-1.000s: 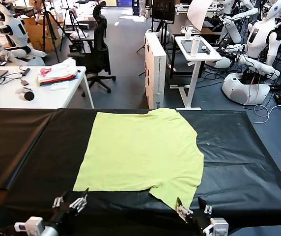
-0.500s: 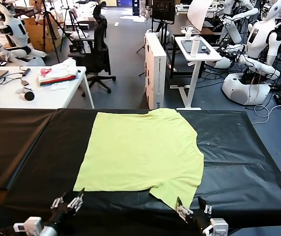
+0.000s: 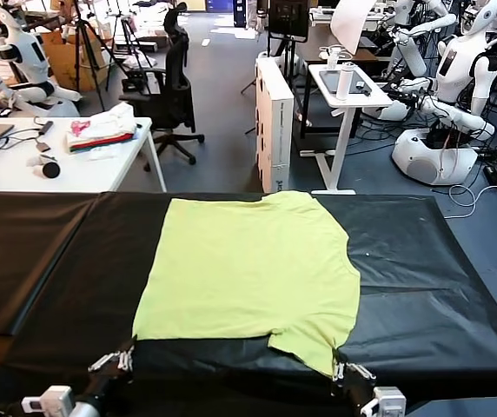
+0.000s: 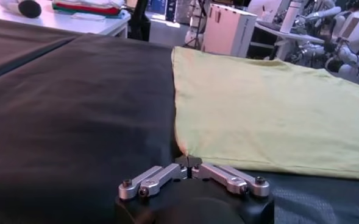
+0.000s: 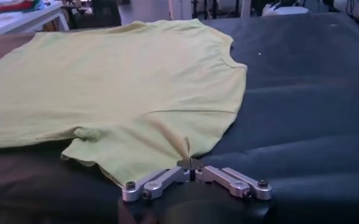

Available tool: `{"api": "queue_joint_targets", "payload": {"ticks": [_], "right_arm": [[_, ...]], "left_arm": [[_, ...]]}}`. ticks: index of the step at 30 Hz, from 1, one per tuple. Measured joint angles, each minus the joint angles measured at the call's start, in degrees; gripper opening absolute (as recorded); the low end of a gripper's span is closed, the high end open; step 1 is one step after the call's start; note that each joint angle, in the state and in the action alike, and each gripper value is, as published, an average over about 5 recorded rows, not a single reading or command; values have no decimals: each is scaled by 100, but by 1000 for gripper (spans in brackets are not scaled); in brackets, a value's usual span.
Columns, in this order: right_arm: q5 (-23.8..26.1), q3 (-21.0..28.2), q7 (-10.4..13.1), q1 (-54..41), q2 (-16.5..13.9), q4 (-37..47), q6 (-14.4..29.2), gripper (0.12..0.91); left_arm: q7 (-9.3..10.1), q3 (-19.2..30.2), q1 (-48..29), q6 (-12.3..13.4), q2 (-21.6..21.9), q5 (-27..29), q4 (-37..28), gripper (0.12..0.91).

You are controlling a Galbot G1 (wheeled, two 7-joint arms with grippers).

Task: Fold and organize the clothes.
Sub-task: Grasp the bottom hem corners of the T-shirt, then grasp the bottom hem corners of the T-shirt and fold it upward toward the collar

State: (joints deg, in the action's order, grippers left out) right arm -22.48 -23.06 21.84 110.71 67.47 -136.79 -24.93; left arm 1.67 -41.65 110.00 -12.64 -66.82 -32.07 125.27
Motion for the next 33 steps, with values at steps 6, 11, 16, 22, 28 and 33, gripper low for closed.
{"api": "queue_joint_targets", "payload": {"ticks": [6, 11, 16, 22, 28, 33], "right_arm": [[42, -46, 91, 575, -30, -280, 32, 138], [25, -34, 13, 640, -39, -318, 42, 138], [15, -118, -239, 363, -104, -292, 92, 138], [-218, -121, -377, -400, -291, -114, 73, 138], [-485, 65, -367, -1433, -494, 407, -61, 138], [-611, 293, -362, -2351, -550, 1052, -98, 138]], "left_arm": [[-1, -273, 490, 188, 9, 20, 266, 148], [5, -490, 801, 386, -21, 20, 423, 148], [8, -508, 786, 442, -140, 20, 471, 148], [60, -290, 367, 275, -358, 97, 407, 148], [176, 44, -354, 21, -523, 136, 246, 148], [234, 225, -1040, -100, -554, 113, 50, 148]]}}
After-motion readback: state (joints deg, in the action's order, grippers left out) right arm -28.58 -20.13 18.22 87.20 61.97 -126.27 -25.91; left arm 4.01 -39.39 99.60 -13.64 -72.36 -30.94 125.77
